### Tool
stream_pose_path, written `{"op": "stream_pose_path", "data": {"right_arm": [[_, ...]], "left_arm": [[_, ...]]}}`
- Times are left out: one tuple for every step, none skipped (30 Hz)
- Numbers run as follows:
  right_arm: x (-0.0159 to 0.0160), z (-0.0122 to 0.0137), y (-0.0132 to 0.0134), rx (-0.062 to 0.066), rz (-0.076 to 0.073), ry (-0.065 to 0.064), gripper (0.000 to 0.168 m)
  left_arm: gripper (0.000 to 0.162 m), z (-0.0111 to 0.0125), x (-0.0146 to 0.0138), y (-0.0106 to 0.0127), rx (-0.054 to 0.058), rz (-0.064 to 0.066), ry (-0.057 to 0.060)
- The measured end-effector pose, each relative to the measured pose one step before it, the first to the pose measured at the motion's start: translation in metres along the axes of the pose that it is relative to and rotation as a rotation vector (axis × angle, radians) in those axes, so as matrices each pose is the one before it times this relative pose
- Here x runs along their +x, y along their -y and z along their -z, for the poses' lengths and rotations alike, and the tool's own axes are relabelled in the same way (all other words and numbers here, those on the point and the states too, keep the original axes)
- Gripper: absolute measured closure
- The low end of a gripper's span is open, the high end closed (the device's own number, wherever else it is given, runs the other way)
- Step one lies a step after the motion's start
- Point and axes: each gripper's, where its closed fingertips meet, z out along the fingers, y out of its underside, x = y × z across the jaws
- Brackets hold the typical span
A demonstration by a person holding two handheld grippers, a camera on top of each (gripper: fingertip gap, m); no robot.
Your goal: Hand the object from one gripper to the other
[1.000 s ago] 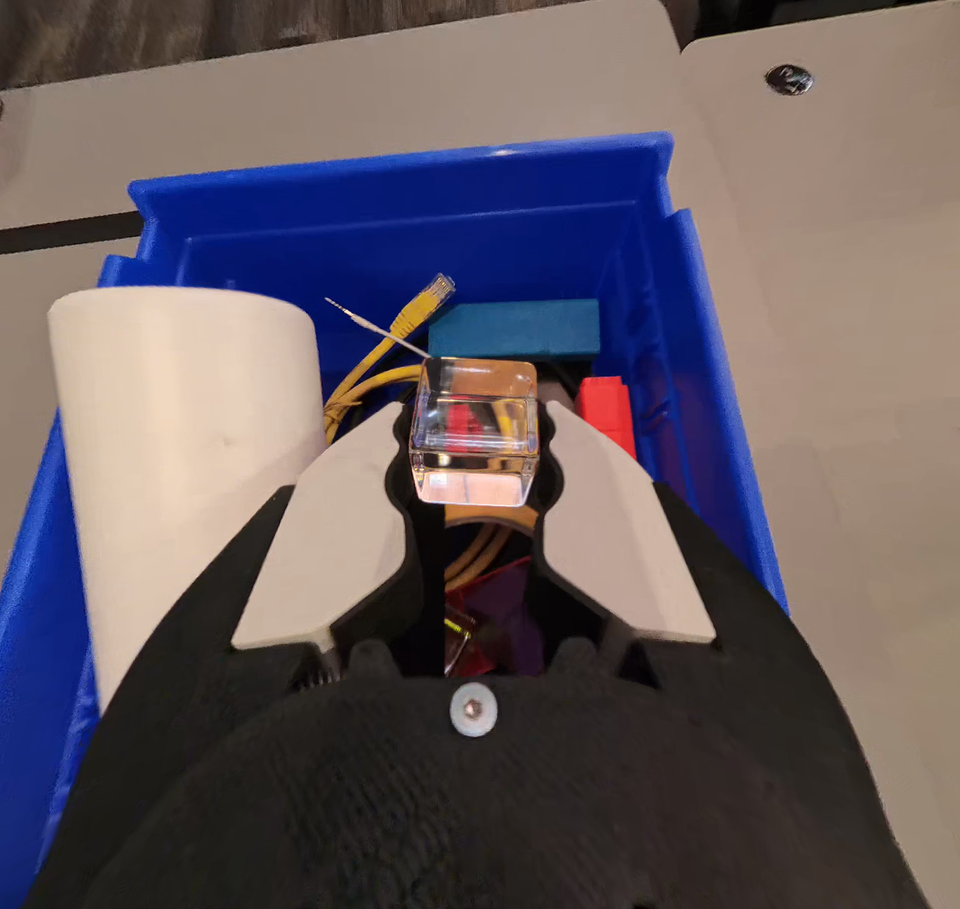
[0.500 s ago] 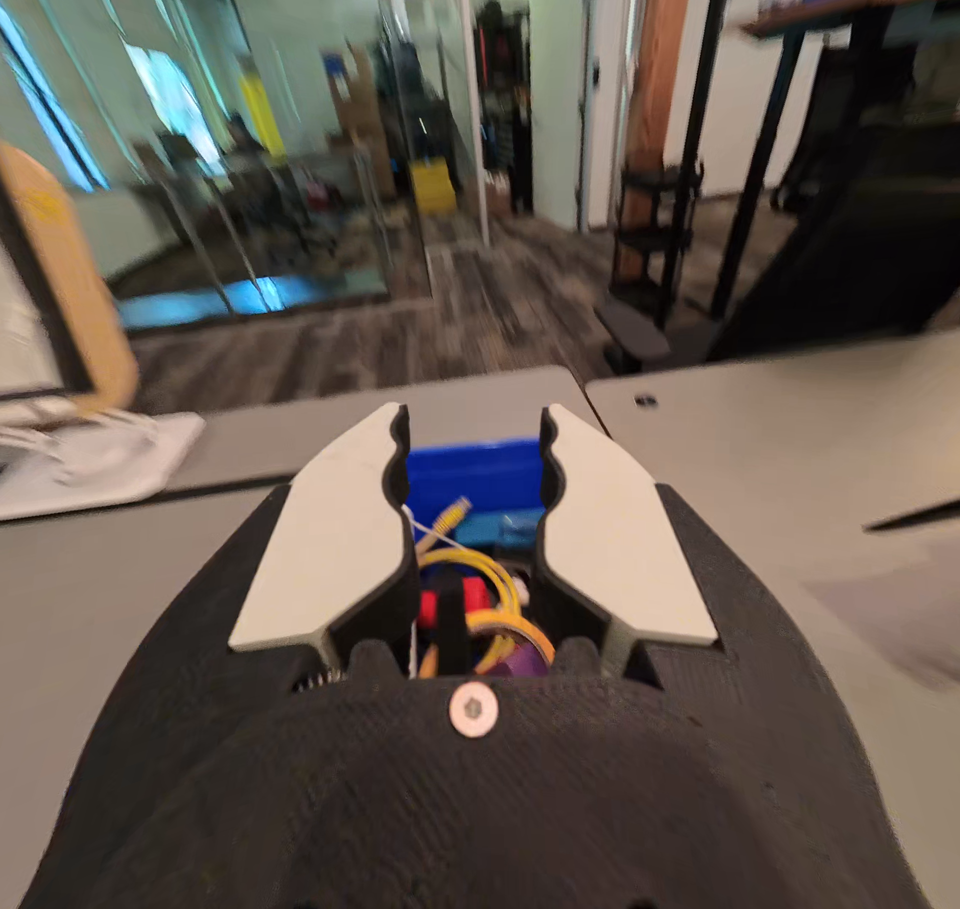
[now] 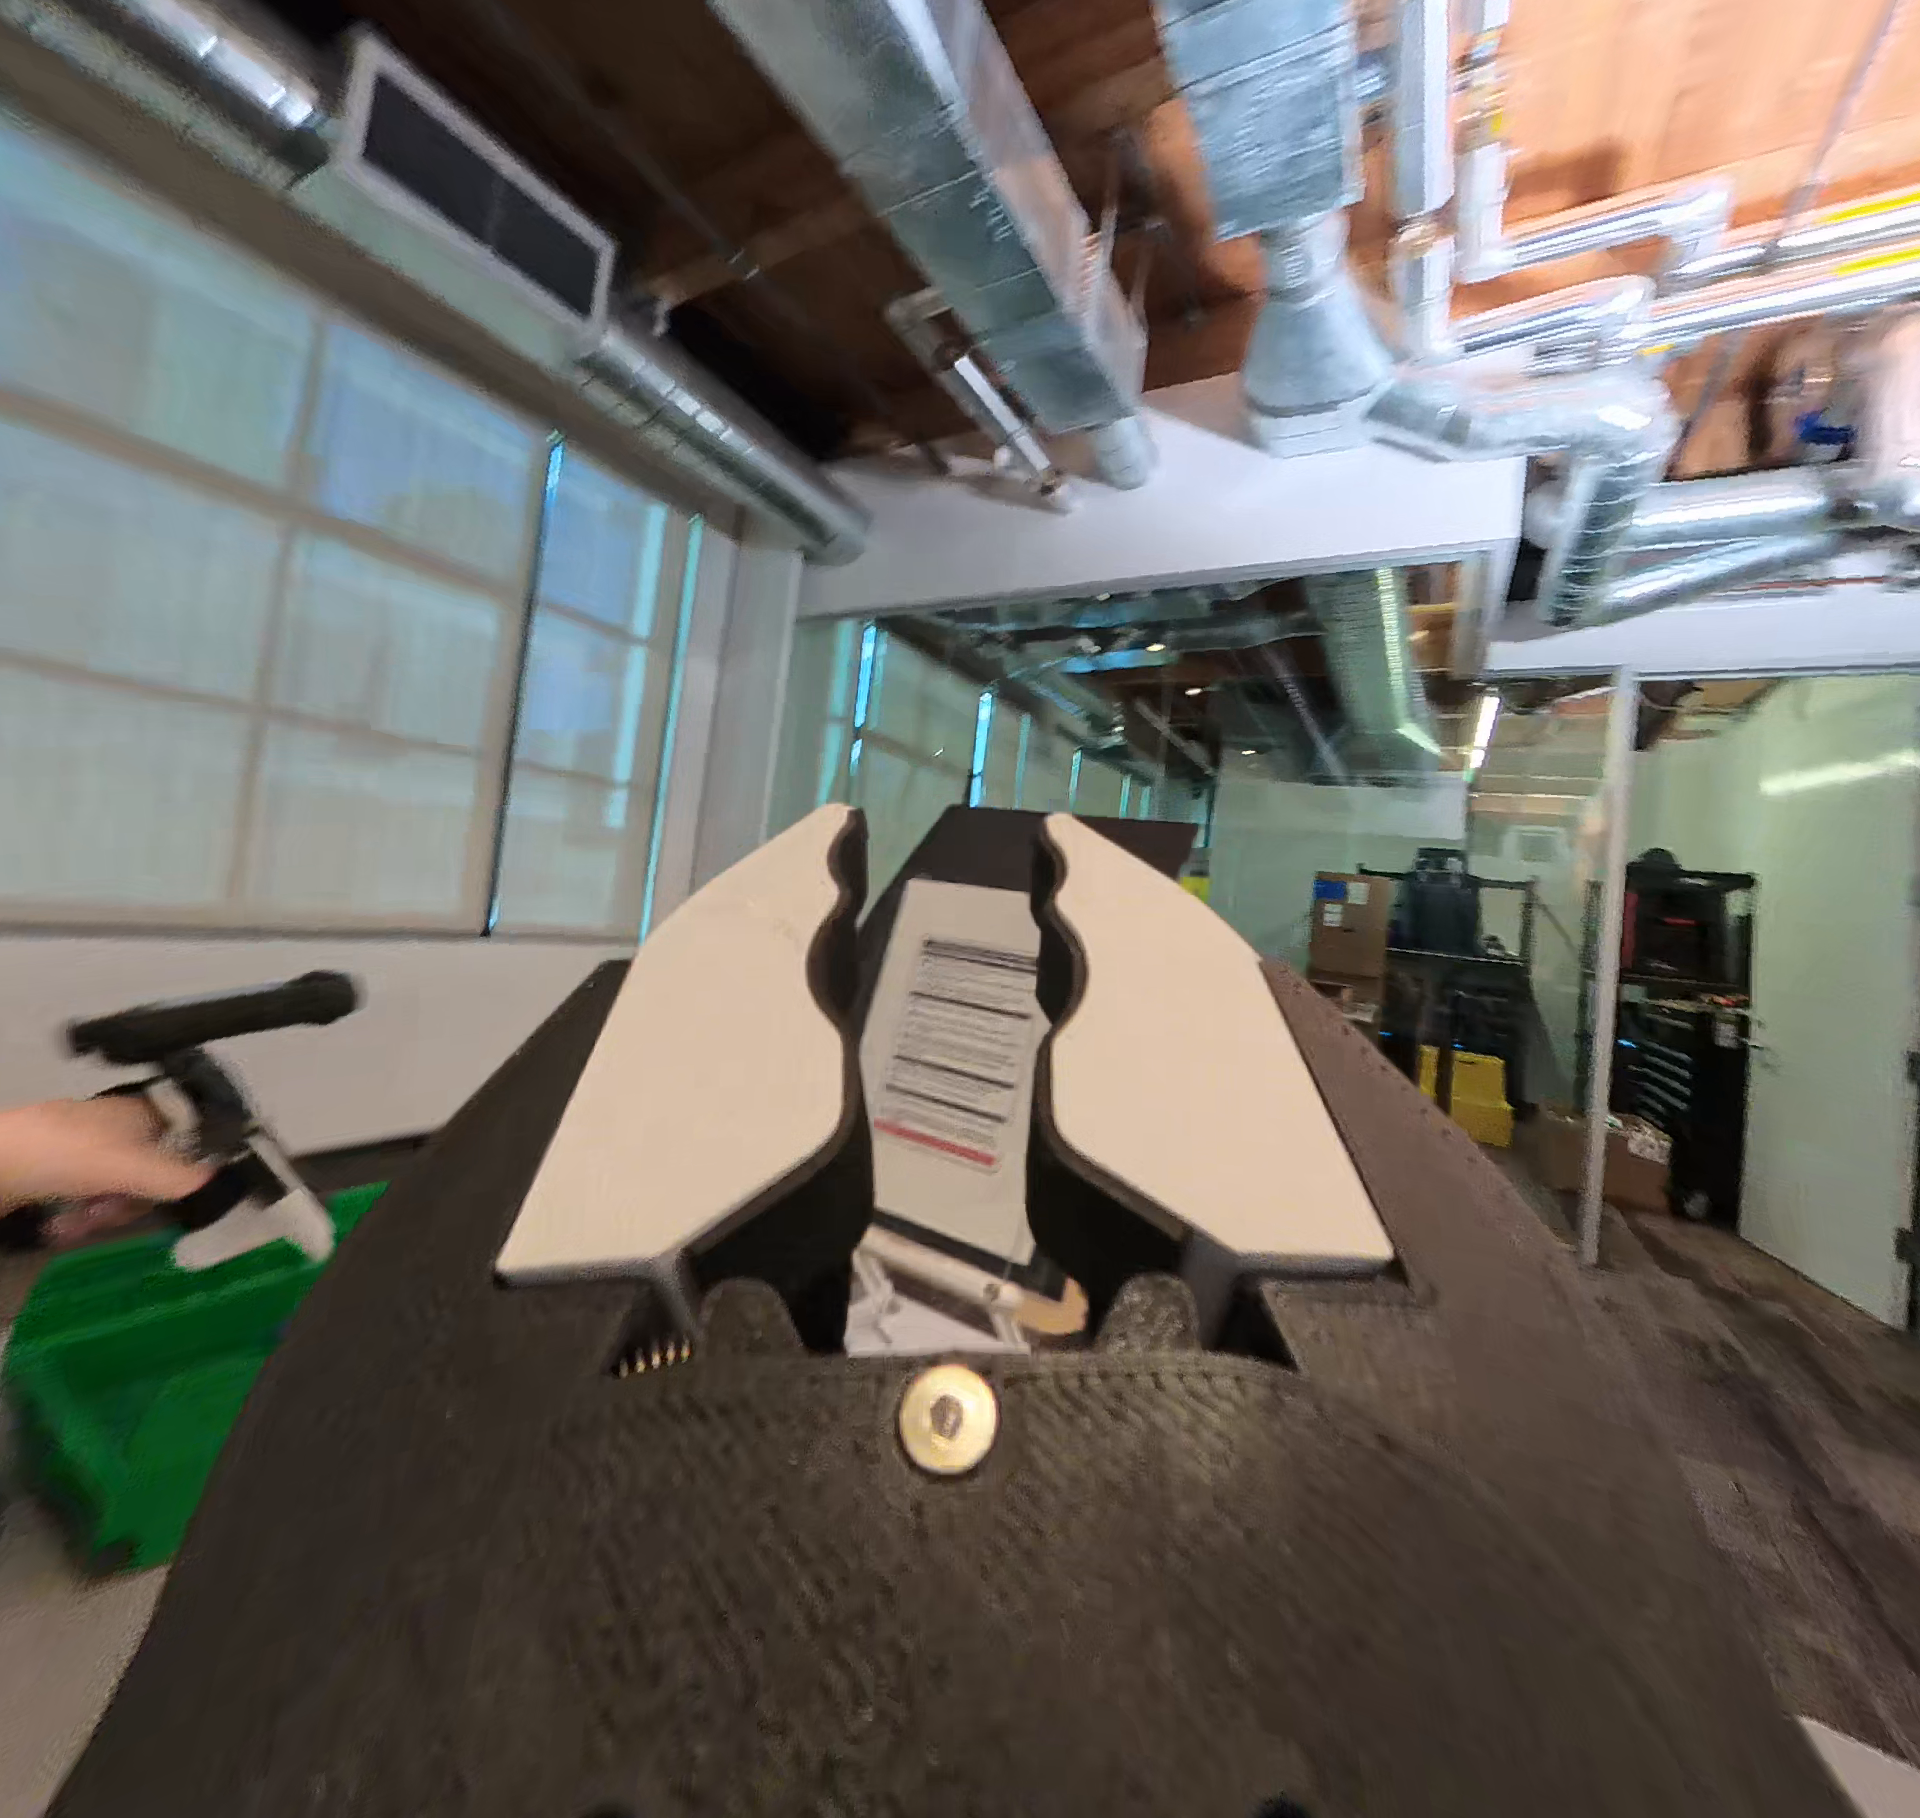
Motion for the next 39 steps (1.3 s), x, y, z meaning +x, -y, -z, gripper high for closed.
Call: {"op": "stream_pose_path", "data": {"right_arm": [[-0.02040,-0.00608,-0.00188,-0.0114,0.0269,0.0420,0.138],[-0.02143,-0.00629,-0.00037,-0.0030,0.0315,0.0420,0.138],[-0.02164,-0.00643,0.00086,0.0032,0.0376,0.0400,0.138],[-0.02071,-0.00639,0.00194,0.0052,0.0448,0.0324,0.138],[-0.01835,-0.00588,0.00250,0.0063,0.0512,0.0186,0.138],[-0.01522,-0.00522,0.00348,0.0104,0.0516,0.0034,0.138],[-0.01293,-0.00447,0.00409,0.0136,0.0447,-0.0006,0.138],[-0.01146,-0.00412,0.00387,0.0112,0.0301,0.0065,0.140],[-0.01035,-0.00397,0.00298,0.0053,0.0115,0.0195,0.141],[-0.00811,-0.00395,0.00202,-0.0001,-0.0078,0.0240,0.141],[-0.00539,-0.00340,0.00151,0.0007,-0.0205,0.0197,0.141],[-0.00275,-0.00287,0.00143,0.0043,-0.0221,0.0128,0.141],[-0.00056,-0.00215,0.00114,0.0074,-0.0186,0.0039,0.141],[0.00101,-0.00148,0.00108,0.0089,-0.0142,-0.0027,0.140],[0.00161,-0.00088,0.00108,0.0096,-0.0102,-0.0046,0.141],[0.00200,-0.00062,0.00115,0.0083,-0.0077,-0.0056,0.141],[0.00248,-0.00030,0.00136,0.0059,-0.0080,-0.0088,0.141],[0.00303,0.00013,0.00157,0.0050,-0.0065,-0.0123,0.141],[0.00309,0.00051,0.00138,0.0055,-0.0043,-0.0143,0.141],[0.00302,0.00111,0.00149,0.0075,-0.0048,-0.0148,0.141],[0.00212,0.00173,0.00122,0.0099,-0.0065,-0.0121,0.141],[0.00139,0.00232,0.00038,0.0095,-0.0083,-0.0089,0.142],[0.00098,0.00242,0.00031,0.0118,-0.0076,-0.0063,0.142],[0.00051,0.00161,0.00176,0.0175,-0.0052,-0.0015,0.145],[-0.00111,0.00073,0.00228,0.0132,-0.0055,0.0095,0.145],[-0.00259,0.00051,0.00113,0.0083,0.0010,0.0177,0.147],[-0.00259,0.00012,0.00021,0.0026,0.0044,0.0156,0.147],[-0.00229,-0.00028,-0.00100,-0.0067,0.0086,0.0123,0.147],[-0.00172,-0.00058,-0.00246,-0.0168,0.0151,0.0094,0.147],[-0.00132,-0.00056,-0.00316,-0.0210,0.0221,0.0063,0.148],[-0.00052,-0.00064,-0.00318,-0.0198,0.0245,0.0016,0.147],[0.00026,-0.00063,-0.00291,-0.0165,0.0200,-0.0035,0.148],[0.00027,-0.00073,-0.00265,-0.0128,0.0121,-0.0019,0.148],[-0.00041,-0.00087,-0.00208,-0.0081,0.0037,0.0044,0.147],[-0.00112,-0.00108,-0.00171,-0.0043,-0.0041,0.0092,0.147],[-0.00129,-0.00118,-0.00178,-0.0038,-0.0078,0.0113,0.147],[-0.00125,-0.00142,-0.00231,-0.0062,-0.0055,0.0113,0.147],[-0.00088,-0.00147,-0.00300,-0.0104,-0.0002,0.0089,0.147],[-0.00056,-0.00163,-0.00365,-0.0149,0.0039,0.0060,0.147]], "left_arm": [[0.123,-0.01422,-0.00424,-0.00757,-0.0704,0.0317,-0.0145],[0.118,-0.01305,-0.00613,-0.00385,-0.0542,0.0179,0.0043],[0.114,-0.01145,-0.00599,-0.00039,-0.0243,0.0067,0.0123],[0.114,-0.01009,-0.00262,-0.00099,-0.0198,0.0057,-0.0052],[0.110,-0.00917,0.00095,-0.00184,-0.0279,0.0119,-0.0260],[0.103,-0.00837,0.00154,-0.00197,-0.0257,0.0095,-0.0247],[0.101,-0.00783,0.00106,-0.00246,-0.0260,0.0043,-0.0173],[0.098,-0.00772,0.00146,-0.00322,-0.0326,0.0010,-0.0159],[0.093,-0.00729,0.00152,-0.00247,-0.0313,0.0002,-0.0150],[0.096,-0.00608,-0.00189,-0.00162,-0.0238,0.0053,0.0054],[0.094,-0.00559,-0.00277,-0.00166,-0.0216,0.0103,0.0094],[0.093,-0.00466,-0.00129,-0.00184,-0.0218,0.0088,-0.0016],[0.093,-0.00321,-0.00027,-0.00055,-0.0109,0.0059,-0.0096],[0.091,-0.00254,-0.00072,-0.00079,-0.0107,-0.0039,-0.0026],[0.090,-0.00171,-0.00104,-0.00035,-0.0038,-0.0048,0.0003],[0.088,-0.00156,-0.00135,-0.00055,-0.0048,-0.0014,0.0024],[0.086,-0.00116,-0.00129,-0.00067,-0.0049,0.0020,0.0016],[0.087,0.00055,-0.00096,0.00035,0.0029,-0.0030,0.0048],[0.086,0.00008,-0.00077,-0.00030,-0.0004,0.0007,0.0020],[0.089,0.00030,-0.00171,-0.00053,-0.0028,0.0049,0.0050],[0.097,0.00028,-0.00508,-0.00189,-0.0100,0.0074,0.0256],[0.104,0.00037,-0.00787,-0.00212,-0.0102,0.0098,0.0418],[0.104,0.00030,-0.00745,-0.00205,-0.0070,0.0115,0.0358],[0.103,0.00020,-0.00241,-0.00069,-0.0006,0.0092,0.0017],[0.103,0.00046,-0.00017,0.00037,0.0064,0.0001,-0.0089],[0.102,0.00056,-0.00096,0.00066,0.0064,-0.0139,0.0027],[0.098,0.00053,-0.00187,0.00164,0.0116,-0.0270,0.0160],[0.096,0.00015,-0.00175,0.00210,0.0131,-0.0366,0.0194],[0.094,-0.00103,-0.00197,0.00182,0.0084,-0.0325,0.0277],[0.092,-0.00187,0.00040,-0.00147,-0.0111,-0.0356,0.0138],[0.091,-0.00286,0.00175,-0.00293,-0.0214,-0.0226,0.0033],[0.092,-0.00055,-0.00061,0.00059,-0.0033,-0.0191,0.0215],[0.092,0.00032,0.00052,0.00111,-0.0001,-0.0101,0.0087],[0.092,0.00006,0.00038,0.00018,-0.0068,-0.0038,0.0041],[0.097,-0.00011,0.00215,0.00025,-0.0018,-0.0007,-0.0110],[0.098,-0.00007,0.00020,0.00014,-0.0014,0.0043,-0.0028],[0.098,-0.00008,-0.00009,-0.00005,0.0012,0.0052,-0.0025],[0.098,0.00005,-0.00015,0.00001,0.0050,-0.0012,-0.0008],[0.098,0.00000,-0.00019,-0.00011,0.0025,-0.0052,0.0000]]}}
